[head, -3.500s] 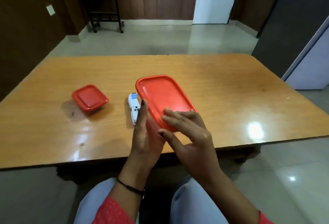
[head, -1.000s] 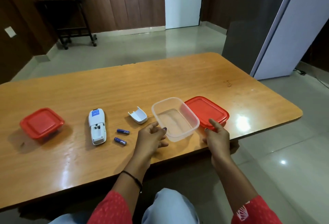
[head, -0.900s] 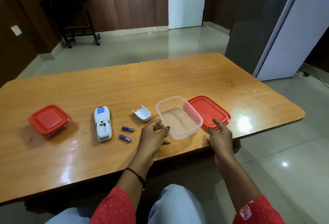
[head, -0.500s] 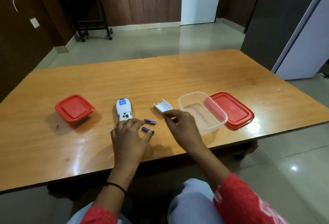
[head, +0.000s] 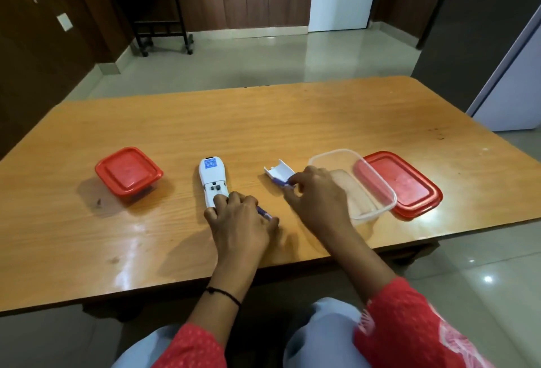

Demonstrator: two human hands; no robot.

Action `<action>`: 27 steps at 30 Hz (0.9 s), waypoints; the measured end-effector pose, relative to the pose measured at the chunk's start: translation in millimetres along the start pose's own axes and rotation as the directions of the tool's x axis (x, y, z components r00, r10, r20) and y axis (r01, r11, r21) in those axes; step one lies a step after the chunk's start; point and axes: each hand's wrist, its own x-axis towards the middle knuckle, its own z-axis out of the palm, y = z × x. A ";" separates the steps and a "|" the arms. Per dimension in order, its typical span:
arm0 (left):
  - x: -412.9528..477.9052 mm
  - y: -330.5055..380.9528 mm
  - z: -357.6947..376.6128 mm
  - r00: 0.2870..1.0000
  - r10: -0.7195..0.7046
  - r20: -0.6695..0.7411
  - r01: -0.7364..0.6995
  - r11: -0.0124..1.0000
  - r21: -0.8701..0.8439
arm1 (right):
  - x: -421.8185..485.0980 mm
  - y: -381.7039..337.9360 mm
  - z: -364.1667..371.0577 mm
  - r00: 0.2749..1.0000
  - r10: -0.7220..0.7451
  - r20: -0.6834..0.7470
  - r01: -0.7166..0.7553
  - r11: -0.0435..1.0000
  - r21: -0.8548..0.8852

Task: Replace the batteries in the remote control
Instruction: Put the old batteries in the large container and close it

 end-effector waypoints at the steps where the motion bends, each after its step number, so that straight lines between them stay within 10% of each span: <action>1: -0.2 7.3 -2.9 1.000 0.014 -0.023 -0.015 0.998 -0.067 | -1.6 10.3 -11.5 0.991 0.016 -0.133 -0.014 1.000 0.011; 3: 2.1 27.7 -6.1 0.995 0.050 -0.084 -0.066 0.977 -0.205 | 0.0 35.9 -28.0 0.957 0.089 -0.277 -0.119 0.988 -0.096; 6: 11.1 64.4 -0.2 0.987 0.114 -0.114 -0.141 0.952 -0.271 | 4.3 65.8 -40.2 0.949 0.296 -0.110 -0.316 0.901 -0.299; 13: 33.6 118.2 22.3 0.983 0.175 0.063 -0.164 0.974 -0.156 | 17.4 89.8 -38.3 0.902 0.394 0.178 -0.265 0.829 -0.492; 18: 36.4 120.6 22.9 0.977 0.162 0.142 -0.128 0.967 -0.220 | 13.9 103.5 -54.5 0.939 0.338 0.066 -0.322 0.929 -0.183; 21: 28.6 109.4 23.3 0.987 0.128 0.095 -0.058 0.841 -0.538 | 8.8 131.6 -70.3 0.906 0.400 -0.139 -0.388 0.915 0.110; 27: 9.9 103.8 29.0 0.973 0.028 0.231 0.192 0.467 -0.863 | 17.3 189.5 -72.8 0.739 0.655 0.154 -0.623 0.753 -0.213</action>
